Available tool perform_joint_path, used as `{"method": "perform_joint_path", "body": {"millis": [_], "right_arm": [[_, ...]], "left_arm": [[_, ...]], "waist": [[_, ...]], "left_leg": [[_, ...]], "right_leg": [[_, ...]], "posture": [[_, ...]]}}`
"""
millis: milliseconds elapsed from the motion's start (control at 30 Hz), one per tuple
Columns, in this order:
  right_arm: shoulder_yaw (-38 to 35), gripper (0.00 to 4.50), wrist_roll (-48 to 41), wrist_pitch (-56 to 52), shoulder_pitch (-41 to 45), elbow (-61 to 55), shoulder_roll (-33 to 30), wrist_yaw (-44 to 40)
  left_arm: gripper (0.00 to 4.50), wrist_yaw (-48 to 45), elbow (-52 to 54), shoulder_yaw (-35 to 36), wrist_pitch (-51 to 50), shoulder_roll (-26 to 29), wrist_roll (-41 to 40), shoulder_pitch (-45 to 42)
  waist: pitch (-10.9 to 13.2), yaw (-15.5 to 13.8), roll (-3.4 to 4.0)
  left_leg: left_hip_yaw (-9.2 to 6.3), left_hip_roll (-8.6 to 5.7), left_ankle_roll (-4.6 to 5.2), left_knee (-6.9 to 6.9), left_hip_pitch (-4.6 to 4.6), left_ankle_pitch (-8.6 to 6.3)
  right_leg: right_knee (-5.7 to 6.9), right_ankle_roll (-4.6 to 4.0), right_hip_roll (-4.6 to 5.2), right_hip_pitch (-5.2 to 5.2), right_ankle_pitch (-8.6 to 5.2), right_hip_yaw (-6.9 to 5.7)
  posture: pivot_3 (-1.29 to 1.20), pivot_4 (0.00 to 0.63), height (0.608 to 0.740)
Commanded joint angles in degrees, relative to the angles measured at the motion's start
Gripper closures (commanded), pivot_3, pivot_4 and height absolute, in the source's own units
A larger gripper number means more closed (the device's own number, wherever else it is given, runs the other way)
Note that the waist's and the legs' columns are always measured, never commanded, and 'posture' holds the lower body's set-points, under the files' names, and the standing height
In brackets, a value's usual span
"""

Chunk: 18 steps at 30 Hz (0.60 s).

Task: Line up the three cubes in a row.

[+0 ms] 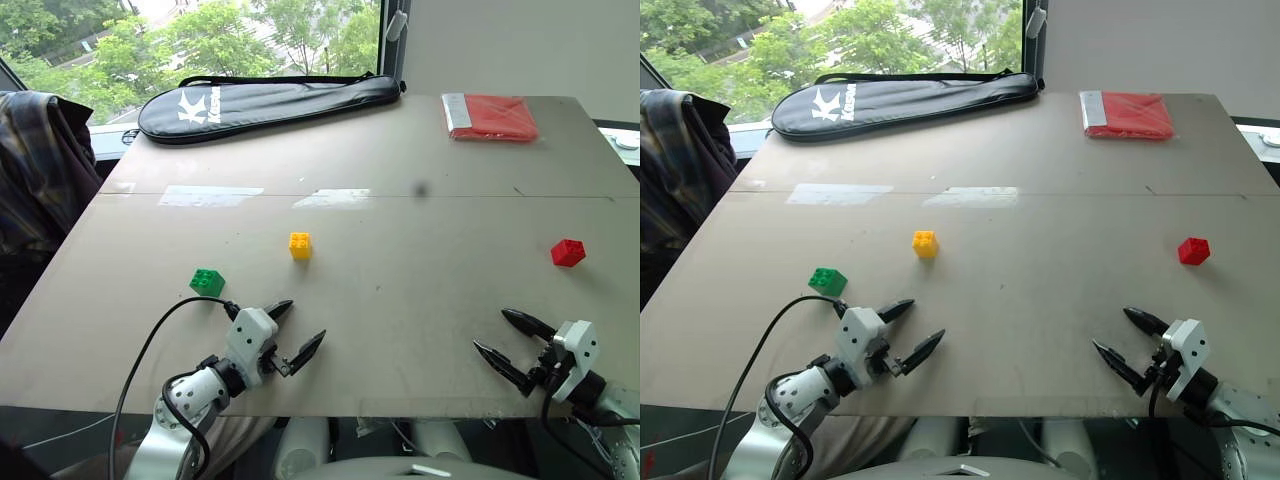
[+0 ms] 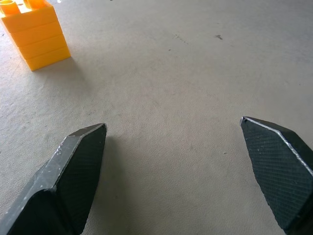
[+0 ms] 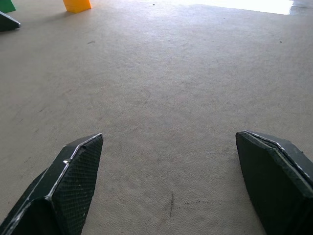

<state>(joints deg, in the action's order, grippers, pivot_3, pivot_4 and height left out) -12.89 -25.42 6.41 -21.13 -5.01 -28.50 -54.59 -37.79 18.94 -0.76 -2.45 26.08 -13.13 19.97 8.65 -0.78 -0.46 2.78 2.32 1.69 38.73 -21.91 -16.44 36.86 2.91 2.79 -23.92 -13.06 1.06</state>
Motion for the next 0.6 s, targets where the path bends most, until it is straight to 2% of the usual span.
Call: {"method": "perform_joint_path", "body": {"millis": [33, 600], "right_arm": [[-0.7, 0.0, -0.3, 1.1, 0.1, 0.1, 0.1, -0.1], [-1.9, 0.0, -1.2, 1.4, -0.7, 0.3, -1.4, -0.7]], "left_arm": [[0.02, -0.9, -2.8, -1.3, 0.4, 0.1, 0.6, -0.2], [0.02, -0.8, -3.1, -2.7, 1.5, -0.4, 0.7, 0.1]], "waist": [[0.0, 0.0, 0.0], [-0.2, -0.1, 0.34]], "left_leg": [[0.0, 0.0, 0.0, 0.0, 0.0, 0.0], [0.0, -0.02, 0.0, 0.04, 0.06, 0.0]], "right_leg": [[0.0, 0.0, 0.0, 0.0, 0.0, 0.0], [0.0, 0.0, 0.03, 0.11, 0.0, 0.01]], "posture": [[0.0, 0.15, 0.708], [0.0, 0.15, 0.708]]}}
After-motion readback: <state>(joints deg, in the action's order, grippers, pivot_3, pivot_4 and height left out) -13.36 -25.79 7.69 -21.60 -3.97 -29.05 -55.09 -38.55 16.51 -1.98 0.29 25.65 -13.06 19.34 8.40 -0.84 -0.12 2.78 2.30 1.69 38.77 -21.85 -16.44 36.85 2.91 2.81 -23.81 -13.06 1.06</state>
